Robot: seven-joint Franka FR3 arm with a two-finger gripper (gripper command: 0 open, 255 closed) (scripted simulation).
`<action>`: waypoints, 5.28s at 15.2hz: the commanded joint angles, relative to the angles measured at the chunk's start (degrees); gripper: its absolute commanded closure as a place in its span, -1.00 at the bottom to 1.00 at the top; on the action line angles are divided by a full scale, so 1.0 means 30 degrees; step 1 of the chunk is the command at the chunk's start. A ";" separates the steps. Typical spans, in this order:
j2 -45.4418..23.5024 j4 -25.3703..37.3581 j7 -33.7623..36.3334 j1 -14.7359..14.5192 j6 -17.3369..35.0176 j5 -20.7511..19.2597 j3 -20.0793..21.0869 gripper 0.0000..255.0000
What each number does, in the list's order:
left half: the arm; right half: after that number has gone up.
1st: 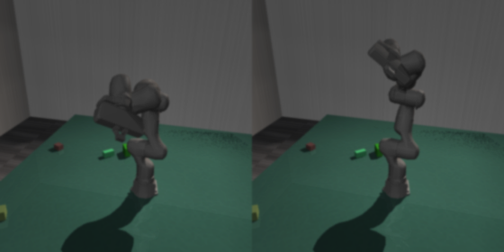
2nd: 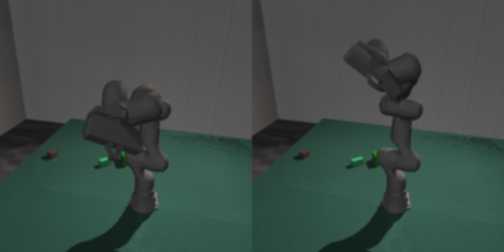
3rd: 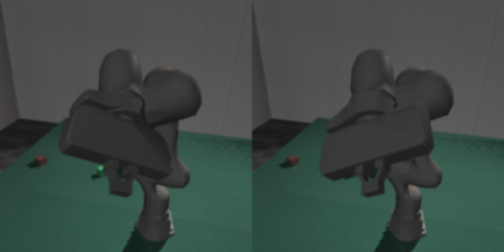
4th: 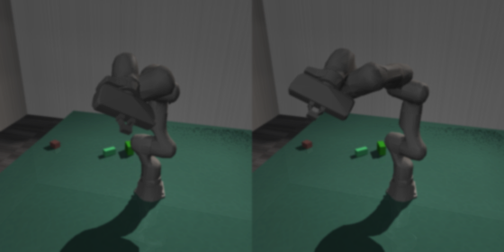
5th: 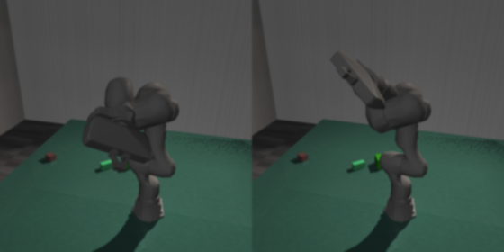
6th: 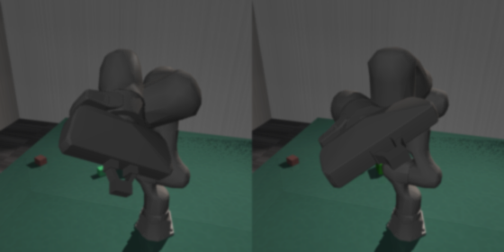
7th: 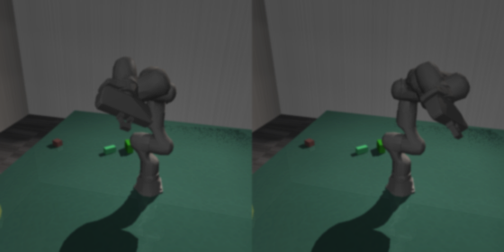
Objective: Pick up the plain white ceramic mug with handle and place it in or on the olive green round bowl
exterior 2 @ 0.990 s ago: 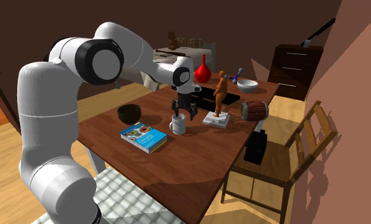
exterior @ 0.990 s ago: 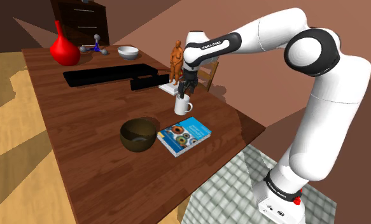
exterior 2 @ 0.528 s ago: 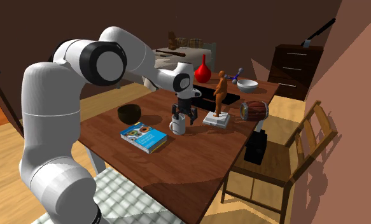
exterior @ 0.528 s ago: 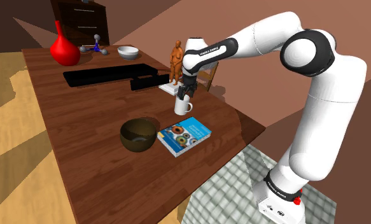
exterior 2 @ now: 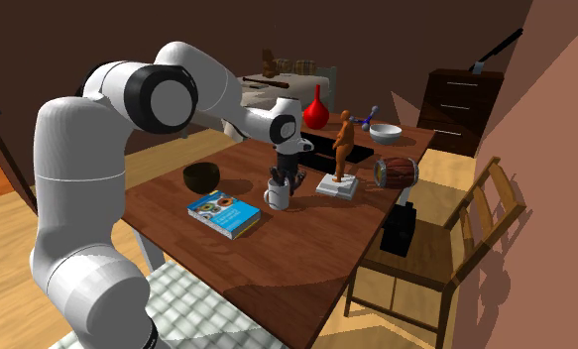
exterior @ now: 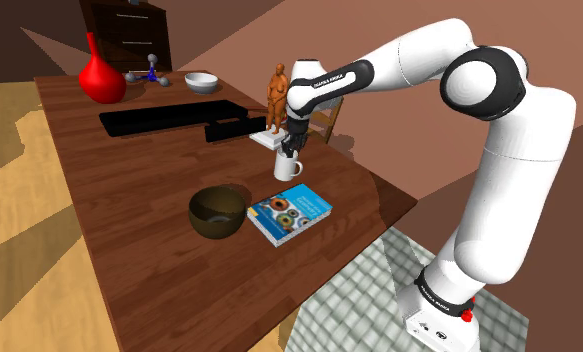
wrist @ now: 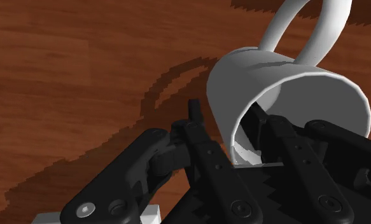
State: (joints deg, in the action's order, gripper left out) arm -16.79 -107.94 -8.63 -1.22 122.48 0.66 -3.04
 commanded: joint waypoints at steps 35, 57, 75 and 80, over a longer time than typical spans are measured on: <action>0.1959 0.4389 0.0061 -0.0022 -0.6343 -0.0127 -0.0038 1.00; 0.4171 0.3620 0.6861 -0.3814 -0.7779 -0.0209 0.2967 1.00; 0.2911 0.3881 1.1702 -0.6474 -0.6773 -0.0463 0.5117 1.00; 0.2797 0.2743 1.1707 -0.6469 -0.5523 -0.0491 0.5107 1.00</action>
State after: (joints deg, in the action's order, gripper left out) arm -8.41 -98.94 26.58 -20.68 105.11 -0.80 12.32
